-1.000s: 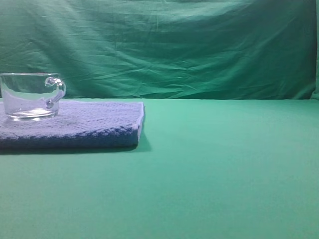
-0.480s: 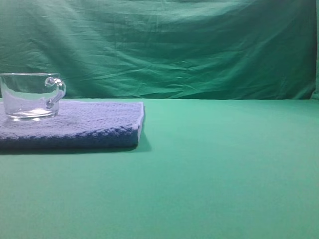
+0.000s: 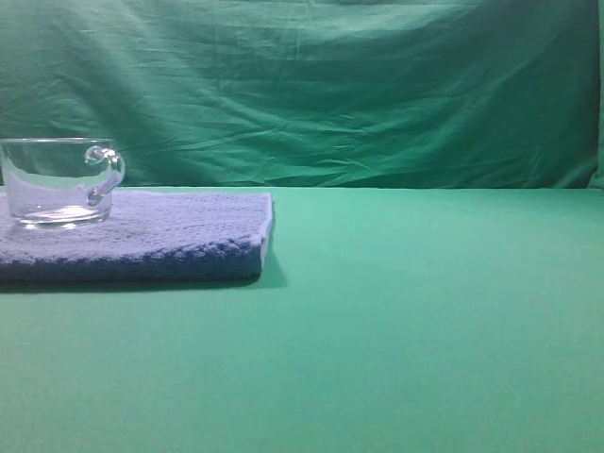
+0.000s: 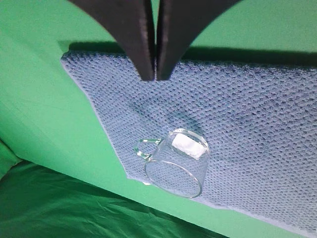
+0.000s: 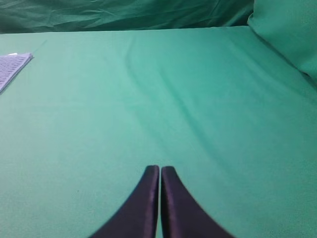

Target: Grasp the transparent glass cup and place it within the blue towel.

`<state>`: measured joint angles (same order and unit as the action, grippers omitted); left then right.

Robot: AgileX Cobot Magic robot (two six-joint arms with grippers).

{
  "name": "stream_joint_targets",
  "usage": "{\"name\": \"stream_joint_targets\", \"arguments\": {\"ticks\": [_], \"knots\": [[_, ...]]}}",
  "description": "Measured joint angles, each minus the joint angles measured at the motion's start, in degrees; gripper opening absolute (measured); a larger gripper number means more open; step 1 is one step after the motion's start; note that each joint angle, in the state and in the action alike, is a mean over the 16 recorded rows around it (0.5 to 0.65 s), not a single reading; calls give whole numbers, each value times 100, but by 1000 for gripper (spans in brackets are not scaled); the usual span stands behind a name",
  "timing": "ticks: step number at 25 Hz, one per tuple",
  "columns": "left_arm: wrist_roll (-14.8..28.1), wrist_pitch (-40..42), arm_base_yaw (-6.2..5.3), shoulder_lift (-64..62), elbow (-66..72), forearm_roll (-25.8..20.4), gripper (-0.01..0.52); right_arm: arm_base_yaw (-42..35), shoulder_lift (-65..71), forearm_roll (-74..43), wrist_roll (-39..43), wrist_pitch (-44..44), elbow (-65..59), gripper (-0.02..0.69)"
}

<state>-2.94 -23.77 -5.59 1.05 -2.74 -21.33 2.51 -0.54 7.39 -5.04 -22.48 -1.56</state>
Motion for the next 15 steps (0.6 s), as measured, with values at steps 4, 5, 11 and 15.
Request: {"name": "stream_joint_targets", "arguments": {"ticks": [4,5,11,15], "knots": [[0,0,0,0,0,0,0,0,0,4,-3,4,-1,0],[0,0,0,0,0,0,0,0,0,5,-3,4,-1,0],[0,0,0,0,0,0,0,0,0,6,-7,7,-1,0],[0,0,0,0,0,0,0,0,0,6,-10,10,-1,0]]}}
